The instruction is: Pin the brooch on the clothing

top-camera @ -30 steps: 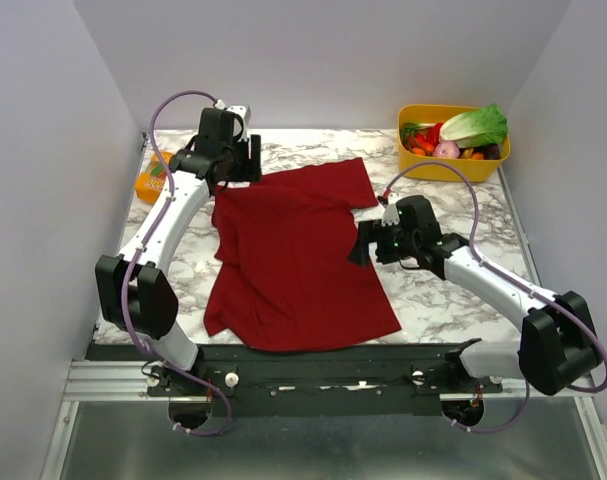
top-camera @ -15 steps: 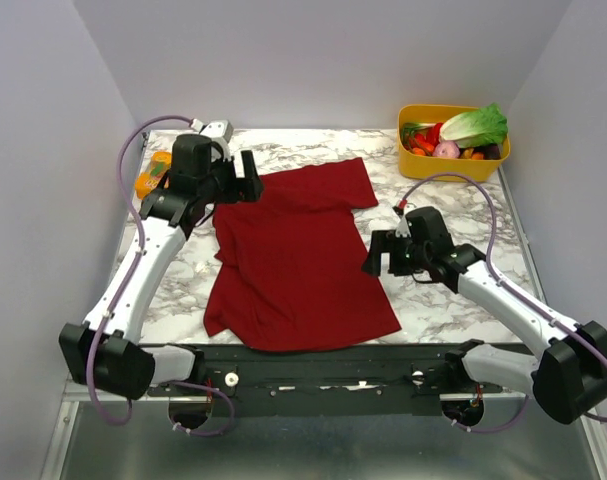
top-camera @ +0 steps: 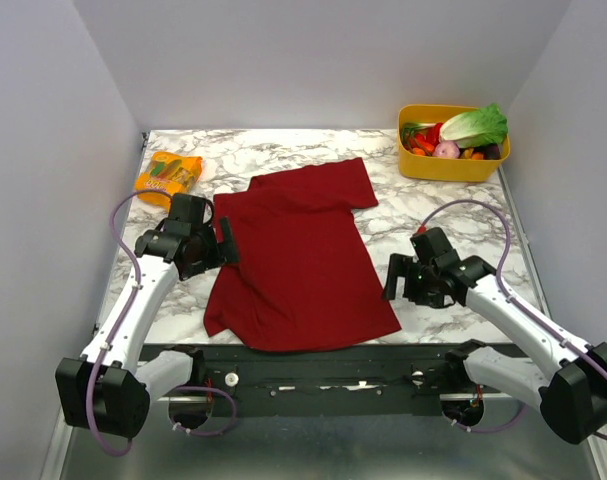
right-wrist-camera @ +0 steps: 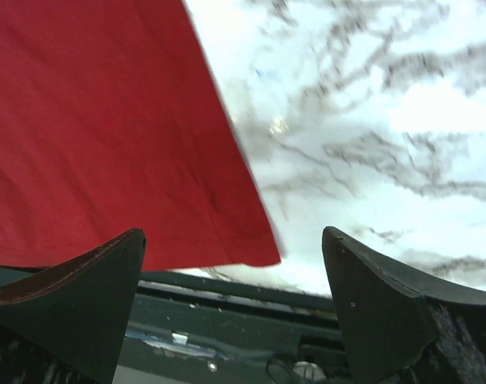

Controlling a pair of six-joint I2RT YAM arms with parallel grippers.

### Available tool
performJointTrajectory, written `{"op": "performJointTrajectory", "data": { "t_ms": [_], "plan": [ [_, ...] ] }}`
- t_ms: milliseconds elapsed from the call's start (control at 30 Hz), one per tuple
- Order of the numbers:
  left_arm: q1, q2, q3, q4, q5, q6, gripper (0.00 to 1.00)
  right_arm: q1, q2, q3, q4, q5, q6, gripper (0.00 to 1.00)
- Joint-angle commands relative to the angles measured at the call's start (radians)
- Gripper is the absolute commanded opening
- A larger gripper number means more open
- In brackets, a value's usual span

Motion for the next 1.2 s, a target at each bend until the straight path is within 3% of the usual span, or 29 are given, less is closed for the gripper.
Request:
{"op": "performJointTrajectory", "data": {
  "t_ms": [0,333,367,467,633,733,833,900,1000,1067,1167],
  "plan": [
    [0.016,-0.034,-0.046,-0.101,-0.008,-0.074,0.99,0.0,-0.011,-0.011,-0.113,0.005,0.047,0.99],
    [0.099,-0.053,-0.117,-0.158,0.053,-0.044,0.99,0.108,0.141,-0.013,-0.103,-0.026,0.052,0.96],
    [0.11,-0.056,-0.126,-0.16,0.069,-0.04,0.99,0.117,0.171,-0.02,-0.086,-0.035,0.05,0.87],
    [0.139,-0.071,-0.147,-0.163,0.09,-0.04,0.99,0.137,0.225,-0.023,-0.043,-0.061,0.048,0.81],
    [0.182,-0.083,-0.187,-0.152,0.15,-0.028,0.99,0.183,0.322,-0.001,-0.017,-0.029,0.038,0.79],
    [0.246,-0.076,-0.215,-0.141,0.202,-0.019,0.99,0.197,0.374,0.01,0.003,-0.017,0.033,0.59],
    [0.278,-0.065,-0.23,-0.137,0.216,-0.005,0.99,0.203,0.431,0.013,0.032,-0.024,0.025,0.57],
    [0.286,-0.059,-0.229,-0.149,0.207,0.007,0.99,0.204,0.452,0.013,0.051,-0.028,0.024,0.28],
    [0.288,-0.059,-0.227,-0.158,0.185,0.013,0.99,0.204,0.469,0.033,0.074,-0.015,0.013,0.09],
    [0.288,-0.056,-0.23,-0.164,0.164,0.006,0.99,0.204,0.471,0.076,0.075,0.017,0.007,0.01],
    [0.288,-0.044,-0.236,-0.161,0.158,0.001,0.99,0.2,0.472,0.136,0.068,0.067,-0.008,0.01]
  ]
}}
